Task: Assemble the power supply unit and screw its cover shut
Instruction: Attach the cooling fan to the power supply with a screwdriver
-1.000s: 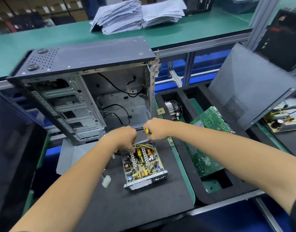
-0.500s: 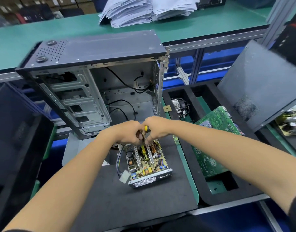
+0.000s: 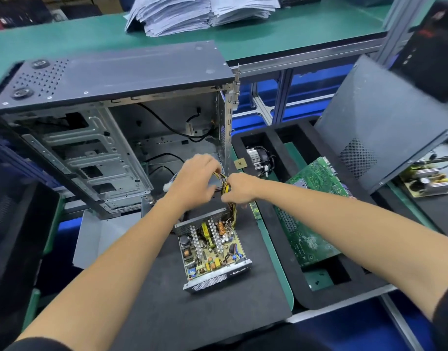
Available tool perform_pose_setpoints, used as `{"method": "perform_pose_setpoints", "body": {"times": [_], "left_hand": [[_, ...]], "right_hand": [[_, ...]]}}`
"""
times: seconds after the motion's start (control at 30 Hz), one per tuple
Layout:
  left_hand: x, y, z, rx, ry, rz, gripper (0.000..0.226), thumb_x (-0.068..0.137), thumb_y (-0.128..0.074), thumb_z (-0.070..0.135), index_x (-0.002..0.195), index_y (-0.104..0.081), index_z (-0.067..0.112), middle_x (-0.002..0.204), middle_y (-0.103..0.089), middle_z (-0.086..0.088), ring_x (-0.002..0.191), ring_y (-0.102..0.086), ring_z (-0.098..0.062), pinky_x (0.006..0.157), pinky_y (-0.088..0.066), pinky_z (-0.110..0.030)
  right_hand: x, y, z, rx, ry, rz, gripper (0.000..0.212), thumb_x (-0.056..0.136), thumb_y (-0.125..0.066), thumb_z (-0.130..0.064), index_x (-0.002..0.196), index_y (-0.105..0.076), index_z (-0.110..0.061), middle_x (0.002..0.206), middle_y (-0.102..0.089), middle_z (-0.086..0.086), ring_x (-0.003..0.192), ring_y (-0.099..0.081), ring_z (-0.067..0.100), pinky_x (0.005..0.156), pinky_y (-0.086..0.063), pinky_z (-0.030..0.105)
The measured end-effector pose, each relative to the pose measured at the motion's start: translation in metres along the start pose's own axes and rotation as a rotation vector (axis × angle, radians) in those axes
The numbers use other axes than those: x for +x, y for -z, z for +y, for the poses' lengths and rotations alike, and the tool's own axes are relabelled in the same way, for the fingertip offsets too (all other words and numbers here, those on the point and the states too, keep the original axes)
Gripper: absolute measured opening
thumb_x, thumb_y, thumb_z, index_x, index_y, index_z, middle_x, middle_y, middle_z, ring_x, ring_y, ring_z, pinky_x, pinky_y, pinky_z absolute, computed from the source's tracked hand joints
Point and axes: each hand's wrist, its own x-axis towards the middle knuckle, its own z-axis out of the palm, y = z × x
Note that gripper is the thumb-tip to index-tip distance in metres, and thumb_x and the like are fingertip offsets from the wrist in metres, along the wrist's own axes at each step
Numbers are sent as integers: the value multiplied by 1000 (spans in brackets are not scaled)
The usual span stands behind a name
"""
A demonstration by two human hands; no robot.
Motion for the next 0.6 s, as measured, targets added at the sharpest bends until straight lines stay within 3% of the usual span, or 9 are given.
{"method": "perform_pose_setpoints", "body": {"times": [0.1,0.17,0.27,0.37,0.6], "left_hand": [[-4,-4,2,-142,15,-39,10,76,-62,11,85,-59,14,83,-60,1,80,-54,-23,76,-46,-40],[-7,-8,2,-260,66,-249,4,81,-64,17,81,-62,14,74,-59,4,73,-57,-20,66,-46,-33],[-14,-16,-3,-311,122,-561,19,82,-72,31,88,-67,14,78,-62,7,71,-57,-10,60,-42,-22],[-20,-22,-10,-374,148,-558,15,79,-75,21,91,-70,12,79,-65,5,71,-59,-9,62,-42,-22],[-26,-25,-16,-533,184,-497,10,78,-77,13,88,-76,10,82,-73,1,71,-64,-7,70,-50,-24]], "right_hand": [[6,2,1,-21,-44,-7,37,90,-45,-19,55,-54,-9,48,-61,4,48,-60,15,48,-42,21],[10,3,-2,-27,-54,-25,34,92,-44,-14,61,-57,-7,54,-63,5,55,-62,20,50,-46,22],[16,3,-6,0,-53,-35,34,94,-47,-14,65,-60,-3,57,-64,6,61,-65,23,66,-54,29],[21,2,-10,12,-51,-52,33,91,-51,-15,74,-70,5,72,-71,17,67,-67,28,75,-56,35],[28,1,-18,-32,-117,-100,27,85,-52,-11,63,-66,-2,65,-61,16,58,-55,27,59,-45,29]]}}
